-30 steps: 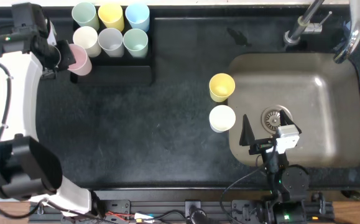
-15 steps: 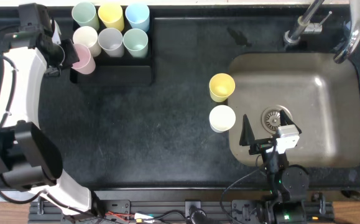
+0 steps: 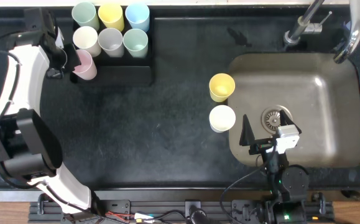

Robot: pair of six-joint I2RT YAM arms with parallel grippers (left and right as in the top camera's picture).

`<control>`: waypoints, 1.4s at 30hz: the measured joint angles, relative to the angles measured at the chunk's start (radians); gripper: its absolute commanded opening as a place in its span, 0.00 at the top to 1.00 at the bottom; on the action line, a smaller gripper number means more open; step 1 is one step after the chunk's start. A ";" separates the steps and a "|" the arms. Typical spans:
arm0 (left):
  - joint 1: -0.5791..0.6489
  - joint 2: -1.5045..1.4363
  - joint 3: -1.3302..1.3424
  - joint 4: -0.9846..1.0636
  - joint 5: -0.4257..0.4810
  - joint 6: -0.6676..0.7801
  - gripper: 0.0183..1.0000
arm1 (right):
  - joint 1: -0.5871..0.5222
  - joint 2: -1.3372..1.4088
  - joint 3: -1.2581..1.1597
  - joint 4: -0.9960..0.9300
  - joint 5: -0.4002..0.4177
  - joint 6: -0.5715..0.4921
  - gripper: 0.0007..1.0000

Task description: Store Cups

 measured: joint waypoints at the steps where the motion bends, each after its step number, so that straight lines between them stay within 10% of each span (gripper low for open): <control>1: 0.000 0.000 0.000 0.000 0.000 0.000 0.98 | 0.000 0.000 0.000 0.000 0.000 0.000 0.00; 20: 0.001 0.018 0.000 0.001 0.000 0.000 0.96 | 0.000 0.000 0.000 0.000 0.000 0.001 0.00; 33: 0.003 0.018 0.000 0.012 -0.001 0.003 0.63 | 0.000 0.000 0.000 0.000 0.000 0.000 0.00; 42: 0.003 -0.005 0.000 0.011 -0.001 -0.008 0.60 | 0.000 0.000 0.000 0.000 0.000 0.000 0.01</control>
